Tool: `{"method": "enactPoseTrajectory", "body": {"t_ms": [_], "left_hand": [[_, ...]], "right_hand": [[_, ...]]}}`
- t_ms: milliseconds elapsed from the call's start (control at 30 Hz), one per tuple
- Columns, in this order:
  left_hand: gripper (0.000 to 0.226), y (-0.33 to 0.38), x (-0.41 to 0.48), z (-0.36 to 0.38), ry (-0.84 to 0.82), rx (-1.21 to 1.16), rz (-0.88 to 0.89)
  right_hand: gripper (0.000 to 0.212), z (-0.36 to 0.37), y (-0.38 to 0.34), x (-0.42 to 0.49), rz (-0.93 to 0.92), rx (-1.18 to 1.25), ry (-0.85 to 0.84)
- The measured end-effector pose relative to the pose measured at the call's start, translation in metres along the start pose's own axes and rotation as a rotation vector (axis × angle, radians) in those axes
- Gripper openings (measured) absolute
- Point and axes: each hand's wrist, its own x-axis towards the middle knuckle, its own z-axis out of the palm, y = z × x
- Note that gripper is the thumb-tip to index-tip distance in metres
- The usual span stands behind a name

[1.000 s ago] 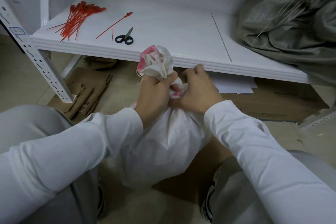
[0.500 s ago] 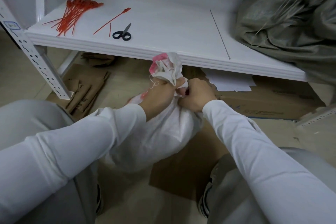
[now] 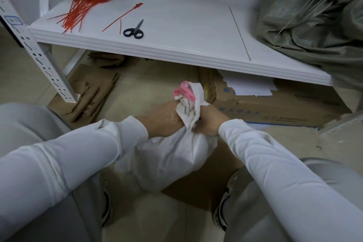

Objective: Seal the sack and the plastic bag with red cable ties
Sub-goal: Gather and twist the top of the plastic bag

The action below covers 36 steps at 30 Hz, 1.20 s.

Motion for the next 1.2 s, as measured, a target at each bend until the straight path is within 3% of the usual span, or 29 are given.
{"method": "enactPoseTrajectory", "body": {"t_ms": [67, 133, 333, 400, 467, 567, 667, 833, 900, 967, 1033, 1200], "left_hand": [[0.024, -0.023, 0.003, 0.018, -0.102, 0.123, -0.077], [0.030, -0.035, 0.003, 0.025, -0.083, 0.223, -0.075], [0.016, -0.032, 0.007, 0.012, 0.010, 0.383, 0.024], [0.015, -0.034, 0.008, 0.012, -0.001, 0.405, 0.060], [0.016, -0.030, 0.007, 0.014, -0.010, 0.461, 0.110], [0.016, -0.039, 0.011, 0.024, 0.024, 0.480, 0.213], [0.008, -0.043, 0.012, 0.026, 0.007, 0.396, 0.170], [0.014, -0.031, 0.008, 0.017, -0.066, -0.082, 0.017], [0.010, -0.034, 0.011, 0.018, -0.048, -0.139, -0.027], [0.026, -0.038, 0.017, 0.015, 0.028, -0.044, -0.048], [0.040, -0.041, 0.021, 0.011, 0.094, 0.039, -0.037], [0.048, -0.044, 0.014, 0.020, -0.099, 0.115, -0.020]], "right_hand": [[0.040, 0.007, 0.002, -0.003, -0.001, -0.022, -0.144], [0.049, 0.006, 0.005, -0.006, -0.014, 0.000, -0.199], [0.113, -0.014, -0.003, -0.013, -0.171, 0.373, 0.093], [0.127, -0.019, -0.005, -0.016, -0.263, 0.324, 0.193], [0.118, -0.019, -0.006, -0.016, -0.374, 0.088, 0.256], [0.078, -0.014, -0.007, -0.011, -0.410, -0.110, 0.305], [0.050, -0.012, -0.007, -0.007, -0.350, 0.005, 0.367], [0.014, -0.006, -0.008, -0.001, -0.196, 0.176, 0.442], [0.009, -0.006, -0.009, 0.000, -0.139, 0.200, 0.436], [0.010, -0.009, -0.009, 0.001, -0.091, 0.235, 0.436], [0.023, -0.010, -0.009, 0.002, -0.056, 0.264, 0.436], [0.032, -0.007, -0.010, 0.002, 0.049, 0.318, 0.428]]}}
